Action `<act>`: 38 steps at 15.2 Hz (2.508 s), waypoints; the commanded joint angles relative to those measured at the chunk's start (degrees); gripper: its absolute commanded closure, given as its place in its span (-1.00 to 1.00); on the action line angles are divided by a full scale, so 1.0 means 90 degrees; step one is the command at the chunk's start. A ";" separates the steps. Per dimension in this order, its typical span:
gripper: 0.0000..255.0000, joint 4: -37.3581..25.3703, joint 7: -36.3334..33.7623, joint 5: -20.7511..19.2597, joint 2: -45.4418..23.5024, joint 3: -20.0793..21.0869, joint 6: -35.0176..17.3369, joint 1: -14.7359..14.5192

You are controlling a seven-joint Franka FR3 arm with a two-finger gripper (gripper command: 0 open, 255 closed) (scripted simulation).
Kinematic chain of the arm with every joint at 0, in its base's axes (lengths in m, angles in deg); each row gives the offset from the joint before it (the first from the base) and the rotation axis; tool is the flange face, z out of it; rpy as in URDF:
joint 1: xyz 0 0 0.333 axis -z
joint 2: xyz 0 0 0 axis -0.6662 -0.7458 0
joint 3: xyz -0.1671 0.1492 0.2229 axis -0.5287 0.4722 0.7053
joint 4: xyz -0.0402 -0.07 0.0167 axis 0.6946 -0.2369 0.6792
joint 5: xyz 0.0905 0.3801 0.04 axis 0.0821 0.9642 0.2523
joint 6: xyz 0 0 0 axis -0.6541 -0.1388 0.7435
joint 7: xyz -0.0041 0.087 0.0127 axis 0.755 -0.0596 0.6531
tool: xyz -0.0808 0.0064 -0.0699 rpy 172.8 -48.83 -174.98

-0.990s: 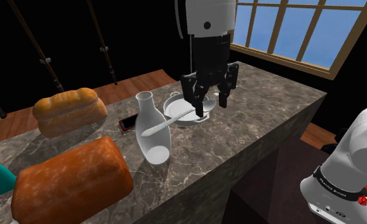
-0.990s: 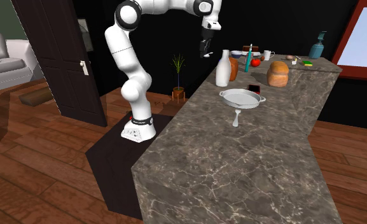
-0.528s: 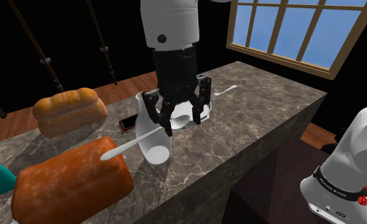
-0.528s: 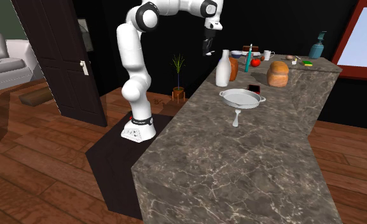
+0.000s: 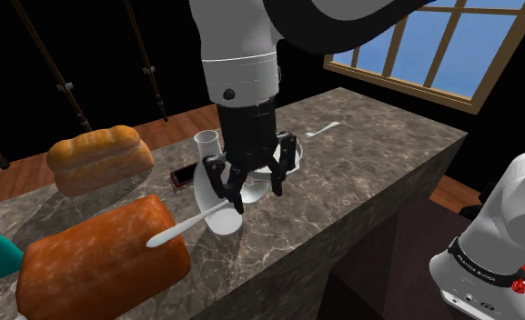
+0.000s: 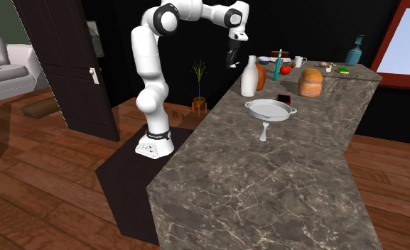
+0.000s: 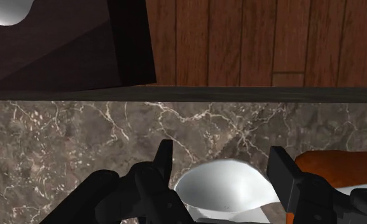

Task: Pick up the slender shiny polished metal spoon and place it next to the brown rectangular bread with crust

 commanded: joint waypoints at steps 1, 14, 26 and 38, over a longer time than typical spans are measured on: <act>1.00 0.0194 0.0038 0.0009 0.0010 -0.0001 -0.0186 0.0001; 1.00 0.1201 0.0134 -0.0019 -0.0108 0.0046 -0.1282 -0.0034; 1.00 0.1917 0.0091 -0.0212 -0.0479 0.0098 -0.2297 -0.0090; 1.00 0.2124 0.0043 -0.0326 -0.0669 0.0104 -0.2656 -0.0119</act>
